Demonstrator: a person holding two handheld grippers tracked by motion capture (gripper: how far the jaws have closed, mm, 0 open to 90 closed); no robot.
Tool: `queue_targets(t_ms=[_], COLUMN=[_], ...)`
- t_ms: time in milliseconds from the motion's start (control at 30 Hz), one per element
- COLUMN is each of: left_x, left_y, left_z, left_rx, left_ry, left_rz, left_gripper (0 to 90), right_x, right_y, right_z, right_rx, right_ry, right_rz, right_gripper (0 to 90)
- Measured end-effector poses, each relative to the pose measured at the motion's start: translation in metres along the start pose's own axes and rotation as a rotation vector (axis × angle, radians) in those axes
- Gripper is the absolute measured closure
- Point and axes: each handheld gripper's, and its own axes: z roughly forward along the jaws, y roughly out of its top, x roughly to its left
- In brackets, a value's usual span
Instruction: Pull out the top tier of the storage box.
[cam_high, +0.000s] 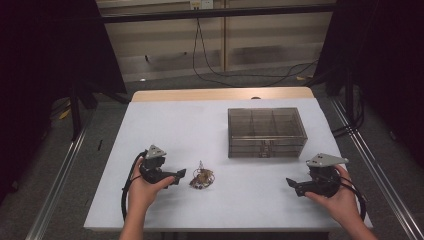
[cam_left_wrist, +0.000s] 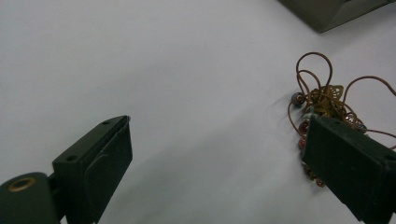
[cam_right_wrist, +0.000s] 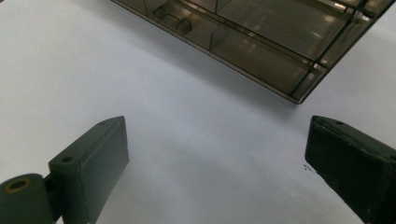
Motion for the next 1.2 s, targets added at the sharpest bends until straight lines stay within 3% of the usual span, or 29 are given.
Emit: queue_targets(t_ms=[200, 267, 533, 767, 933, 1200], left_x=[-0.002, -0.002, 0.000, 0.004, 0.004, 0.000], left_y=[-0.001, -0.002, -0.005, -0.010, -0.010, -0.007], left_z=[-0.001, -0.002, -0.005, -0.011, -0.013, -0.013], left_rx=[0.009, 0.022, 0.044, 0.040, 0.059, 0.042], left_ry=[0.014, 0.026, 0.031, 0.031, 0.031, 0.036], left_rz=[0.001, 0.027, 0.054, 0.029, 0.052, 0.058], left_gripper=[7.7, 7.6, 7.6, 7.5, 7.5, 7.5], right_x=[0.001, 0.000, 0.004, 0.011, 0.017, 0.021], right_y=[0.004, 0.005, 0.014, 0.021, 0.024, 0.027], right_z=[0.001, 0.001, 0.003, 0.006, 0.007, 0.007], right_rx=[0.000, 0.000, 0.007, 0.006, 0.008, -0.001], right_ry=[-0.008, -0.009, -0.039, -0.051, -0.068, -0.092], right_rz=[-0.027, -0.032, -0.089, -0.131, -0.169, -0.232], right_gripper=[6.2, 6.2, 7.2, 7.7, 8.6, 9.3])
